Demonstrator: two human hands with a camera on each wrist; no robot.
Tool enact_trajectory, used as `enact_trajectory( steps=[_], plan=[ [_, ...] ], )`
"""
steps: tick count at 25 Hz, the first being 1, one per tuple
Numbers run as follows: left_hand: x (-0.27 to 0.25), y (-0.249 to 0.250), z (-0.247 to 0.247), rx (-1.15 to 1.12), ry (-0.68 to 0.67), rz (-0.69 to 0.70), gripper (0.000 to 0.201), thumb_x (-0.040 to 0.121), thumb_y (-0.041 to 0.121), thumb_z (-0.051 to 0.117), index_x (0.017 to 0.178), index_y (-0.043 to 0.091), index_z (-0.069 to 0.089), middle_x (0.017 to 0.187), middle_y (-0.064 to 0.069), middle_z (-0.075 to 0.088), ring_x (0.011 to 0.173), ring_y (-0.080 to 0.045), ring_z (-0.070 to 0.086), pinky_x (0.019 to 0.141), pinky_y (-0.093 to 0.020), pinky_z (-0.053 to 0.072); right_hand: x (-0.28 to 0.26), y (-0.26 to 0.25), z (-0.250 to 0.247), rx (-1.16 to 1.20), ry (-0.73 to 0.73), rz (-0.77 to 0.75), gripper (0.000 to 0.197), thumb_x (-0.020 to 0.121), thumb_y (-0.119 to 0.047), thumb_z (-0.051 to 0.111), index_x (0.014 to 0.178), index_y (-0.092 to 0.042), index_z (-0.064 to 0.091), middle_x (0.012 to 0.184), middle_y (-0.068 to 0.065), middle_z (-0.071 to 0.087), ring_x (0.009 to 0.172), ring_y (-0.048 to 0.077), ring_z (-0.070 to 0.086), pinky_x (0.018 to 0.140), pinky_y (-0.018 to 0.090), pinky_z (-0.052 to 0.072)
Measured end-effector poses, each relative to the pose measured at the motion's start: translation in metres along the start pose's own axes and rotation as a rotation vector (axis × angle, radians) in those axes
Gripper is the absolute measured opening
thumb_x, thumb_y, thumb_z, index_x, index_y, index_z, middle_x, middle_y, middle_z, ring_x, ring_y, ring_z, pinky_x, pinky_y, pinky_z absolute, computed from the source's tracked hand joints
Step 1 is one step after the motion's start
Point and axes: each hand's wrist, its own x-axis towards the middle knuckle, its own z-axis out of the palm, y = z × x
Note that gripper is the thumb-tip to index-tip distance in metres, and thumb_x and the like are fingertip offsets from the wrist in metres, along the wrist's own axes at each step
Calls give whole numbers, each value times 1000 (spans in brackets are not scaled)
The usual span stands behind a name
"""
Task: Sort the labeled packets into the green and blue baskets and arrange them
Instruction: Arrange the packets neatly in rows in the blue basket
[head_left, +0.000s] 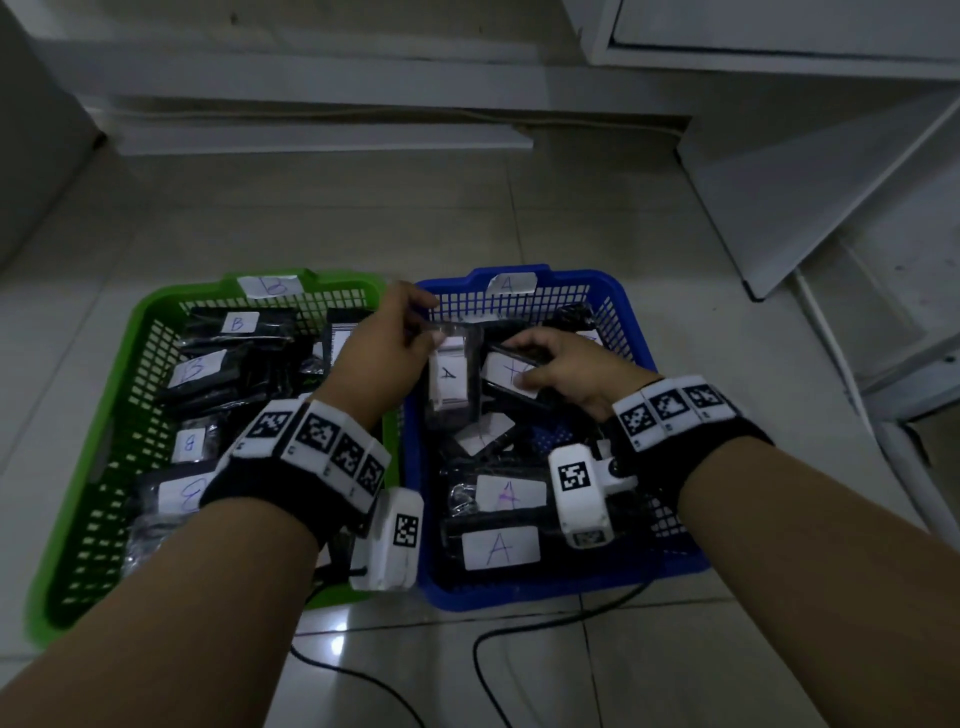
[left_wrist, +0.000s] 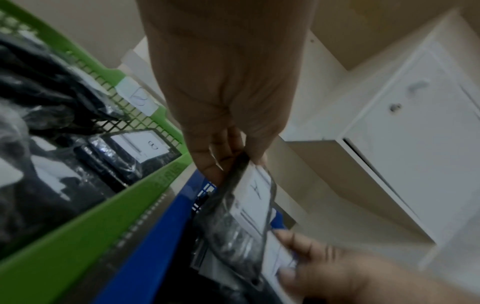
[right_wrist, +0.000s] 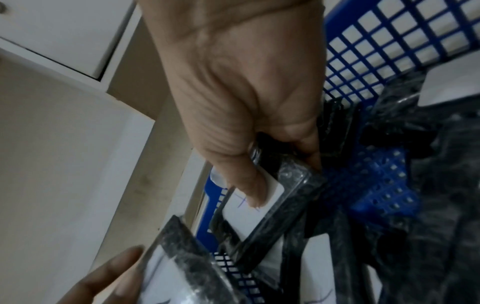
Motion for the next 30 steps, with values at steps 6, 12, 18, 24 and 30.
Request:
enact_trajectory(
  steps=[6,12,18,24,30],
  plan=[
    [4,-12,6,-115,143,-129,26,87,24,65,105,21,46,89,0,58,79,-17,59,63,-27,49,16,9,5,-184,12,-63,39,85,-4,64,119,-21,57,114,6,62,102,24,62,89,39,54],
    [-1,-12,8,39,90,-121,10,94,24,53,103,18,56,94,7,58,86,-11,51,71,-22,35,18,13,19,106,-12,6,37,85,7,59,108,-21,64,120,11,62,105,26,62,94,45,52],
    [-1,-11,9,82,40,-108,14,96,18,45,107,18,53,90,5,56,72,-8,49,56,-22,35,9,-8,-7,120,176,7,27,86,-6,50,105,-23,59,102,6,60,84,25,63,57,36,56],
    [-1,-14,10,77,6,-48,11,97,13,43,102,17,52,76,12,51,66,-2,47,53,-19,34,21,-3,-6,62,369,-109,31,83,-4,53,109,-17,65,107,3,66,97,18,63,91,35,53],
    [0,-17,10,78,3,-25,12,96,12,43,102,14,54,85,7,54,71,-6,47,56,-13,32,37,-8,1,79,290,-162,38,83,-1,53,113,-22,60,111,4,63,103,21,61,95,39,51]
  ],
)
